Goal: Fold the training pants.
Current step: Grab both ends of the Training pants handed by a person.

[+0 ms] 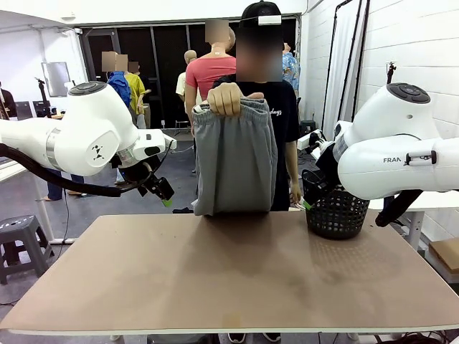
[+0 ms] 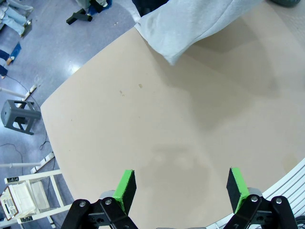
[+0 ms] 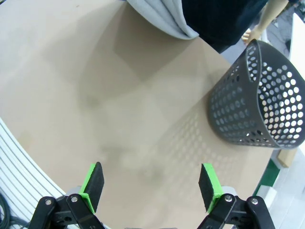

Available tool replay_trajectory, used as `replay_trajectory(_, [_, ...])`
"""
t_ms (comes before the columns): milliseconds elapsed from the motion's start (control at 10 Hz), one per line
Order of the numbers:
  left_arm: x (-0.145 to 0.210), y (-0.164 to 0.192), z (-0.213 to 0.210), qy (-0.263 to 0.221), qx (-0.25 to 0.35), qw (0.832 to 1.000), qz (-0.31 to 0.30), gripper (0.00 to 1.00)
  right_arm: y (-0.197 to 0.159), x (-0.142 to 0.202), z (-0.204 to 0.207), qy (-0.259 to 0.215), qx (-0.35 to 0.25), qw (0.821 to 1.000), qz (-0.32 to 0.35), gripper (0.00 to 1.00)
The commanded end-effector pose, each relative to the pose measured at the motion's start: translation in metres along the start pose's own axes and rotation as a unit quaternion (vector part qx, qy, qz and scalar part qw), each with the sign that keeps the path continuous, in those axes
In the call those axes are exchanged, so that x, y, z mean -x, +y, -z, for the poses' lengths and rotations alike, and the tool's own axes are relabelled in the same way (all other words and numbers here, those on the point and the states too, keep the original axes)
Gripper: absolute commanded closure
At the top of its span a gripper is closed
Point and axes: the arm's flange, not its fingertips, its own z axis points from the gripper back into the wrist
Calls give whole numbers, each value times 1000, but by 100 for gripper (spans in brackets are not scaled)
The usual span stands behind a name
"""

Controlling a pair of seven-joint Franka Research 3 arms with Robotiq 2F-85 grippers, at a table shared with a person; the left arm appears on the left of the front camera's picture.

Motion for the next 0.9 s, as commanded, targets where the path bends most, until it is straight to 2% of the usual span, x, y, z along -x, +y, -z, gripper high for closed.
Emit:
replay_trajectory(0, [1, 0, -1, -4, 0, 1000, 3, 0, 0, -1, 0, -4, 1, 1000, 0, 0])
replay_trajectory(800, [1, 0, -1, -4, 0, 1000, 3, 0, 0, -1, 0, -4, 1, 1000, 0, 0])
